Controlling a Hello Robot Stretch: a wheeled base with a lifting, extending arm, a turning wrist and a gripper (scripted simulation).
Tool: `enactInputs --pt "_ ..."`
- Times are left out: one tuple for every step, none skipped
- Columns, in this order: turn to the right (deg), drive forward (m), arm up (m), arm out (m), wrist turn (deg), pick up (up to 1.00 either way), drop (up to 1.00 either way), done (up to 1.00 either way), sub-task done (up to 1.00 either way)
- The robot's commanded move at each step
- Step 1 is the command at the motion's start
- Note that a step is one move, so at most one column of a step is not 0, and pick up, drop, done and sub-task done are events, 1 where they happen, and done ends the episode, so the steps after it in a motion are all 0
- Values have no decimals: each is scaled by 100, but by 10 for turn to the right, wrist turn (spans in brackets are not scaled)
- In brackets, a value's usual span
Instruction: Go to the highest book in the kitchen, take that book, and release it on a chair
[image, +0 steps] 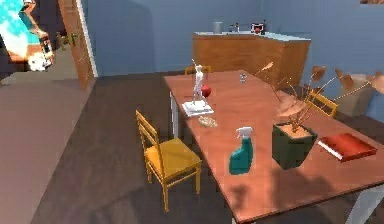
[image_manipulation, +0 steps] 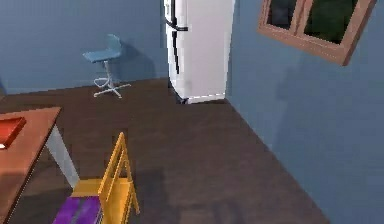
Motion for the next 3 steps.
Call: enactInputs --pt "360 0 0 0 0 0 0 0 0" --pt "0 35 0 0 0 0 0 0 0" --pt "-450 0 0 0 0 0 0 0 0"
